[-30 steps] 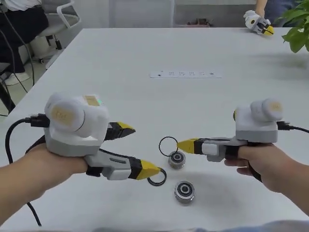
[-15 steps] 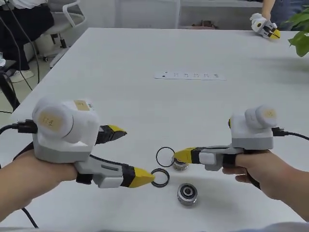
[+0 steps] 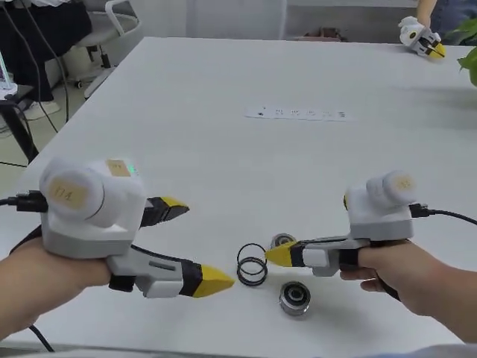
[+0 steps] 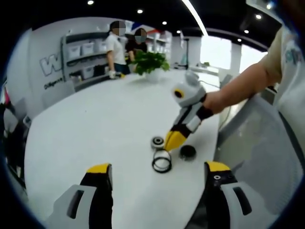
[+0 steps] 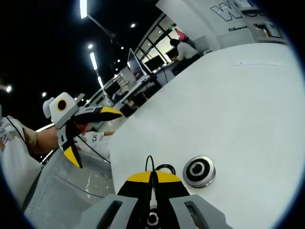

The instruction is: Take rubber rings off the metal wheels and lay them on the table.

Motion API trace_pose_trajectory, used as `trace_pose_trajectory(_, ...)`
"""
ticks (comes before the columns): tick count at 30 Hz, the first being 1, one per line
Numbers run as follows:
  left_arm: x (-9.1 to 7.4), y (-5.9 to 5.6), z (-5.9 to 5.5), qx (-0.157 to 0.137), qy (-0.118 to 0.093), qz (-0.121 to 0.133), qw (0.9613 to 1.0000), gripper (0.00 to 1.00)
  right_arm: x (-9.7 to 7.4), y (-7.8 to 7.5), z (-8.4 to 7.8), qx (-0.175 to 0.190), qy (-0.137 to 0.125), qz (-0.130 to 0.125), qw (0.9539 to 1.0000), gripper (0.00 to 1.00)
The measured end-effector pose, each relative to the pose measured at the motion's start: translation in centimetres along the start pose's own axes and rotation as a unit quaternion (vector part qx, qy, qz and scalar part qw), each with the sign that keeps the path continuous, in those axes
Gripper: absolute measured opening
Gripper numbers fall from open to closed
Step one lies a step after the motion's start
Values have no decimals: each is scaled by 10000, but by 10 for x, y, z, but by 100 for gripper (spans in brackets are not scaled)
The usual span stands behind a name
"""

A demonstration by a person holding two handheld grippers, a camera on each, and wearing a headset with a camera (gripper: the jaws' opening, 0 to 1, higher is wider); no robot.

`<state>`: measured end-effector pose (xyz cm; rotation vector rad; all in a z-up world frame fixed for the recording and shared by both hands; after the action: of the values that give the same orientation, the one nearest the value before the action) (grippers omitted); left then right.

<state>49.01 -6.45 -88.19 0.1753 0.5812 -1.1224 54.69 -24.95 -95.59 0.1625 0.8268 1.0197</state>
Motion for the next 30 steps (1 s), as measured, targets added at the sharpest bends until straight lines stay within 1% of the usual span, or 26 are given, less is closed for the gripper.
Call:
trace_pose_trajectory(10,0,3,-3,-73,15,1,10000,79,4,-1,-7,83,167,-10,9998,0)
trace_pose_trajectory(14,2,3,-4,-94,22,-17,10000,79,6,-6,-8,151,205,-36,9997,0)
trace_pose_trajectory(20,3,4,-6,-116,40,-41,9999,79,8,-9,-8,177,223,-45,9996,0)
trace_pose_trajectory(26,2,5,-7,-133,50,-36,9999,79,10,-14,-10,193,263,-109,9994,0)
trace_pose_trajectory(30,2,5,-8,-148,57,-47,9999,79,10,-14,-11,223,271,-148,9993,0)
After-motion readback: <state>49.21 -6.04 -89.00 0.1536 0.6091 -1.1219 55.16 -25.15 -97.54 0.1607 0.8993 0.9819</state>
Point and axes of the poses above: the centre of the closed fingertips' face, and the gripper's own axes: x roughly forward along the fingers, y roughly to its left, z roughly out of its top, the point moved 8 cm from there along -x, roughly backward along the fingers, and after that the axes turned 14 degrees about -z, right-handed, at the moved point
